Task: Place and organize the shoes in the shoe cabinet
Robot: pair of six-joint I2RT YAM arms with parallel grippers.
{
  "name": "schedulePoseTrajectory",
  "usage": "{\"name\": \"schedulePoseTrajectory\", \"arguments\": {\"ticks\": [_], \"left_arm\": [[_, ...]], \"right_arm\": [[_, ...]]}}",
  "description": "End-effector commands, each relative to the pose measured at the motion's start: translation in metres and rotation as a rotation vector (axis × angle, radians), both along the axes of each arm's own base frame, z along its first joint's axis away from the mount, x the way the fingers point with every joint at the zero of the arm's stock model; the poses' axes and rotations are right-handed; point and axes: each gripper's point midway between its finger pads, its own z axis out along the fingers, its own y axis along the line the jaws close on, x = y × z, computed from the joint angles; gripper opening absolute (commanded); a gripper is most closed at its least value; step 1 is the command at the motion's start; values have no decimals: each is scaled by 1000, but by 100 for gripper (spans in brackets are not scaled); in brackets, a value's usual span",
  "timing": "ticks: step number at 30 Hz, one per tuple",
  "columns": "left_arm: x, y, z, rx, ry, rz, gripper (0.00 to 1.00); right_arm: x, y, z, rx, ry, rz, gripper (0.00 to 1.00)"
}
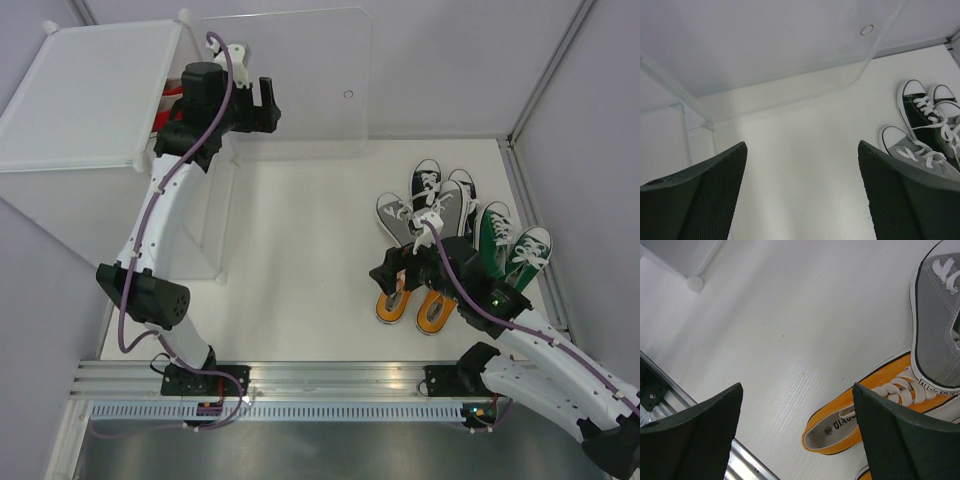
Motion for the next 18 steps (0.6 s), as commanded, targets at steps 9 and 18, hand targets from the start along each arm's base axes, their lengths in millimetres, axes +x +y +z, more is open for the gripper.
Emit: {"name": "schedulePoseTrajectory", "arguments": {"ticks": [9,18], "left_arm": [[31,76,5,237,-176,380,91],[50,104,-10,344,-172,484,91]], "right_arm": [[2,0,9,35,-29,-18,93],[3,0,8,34,-26,-16,93]]}}
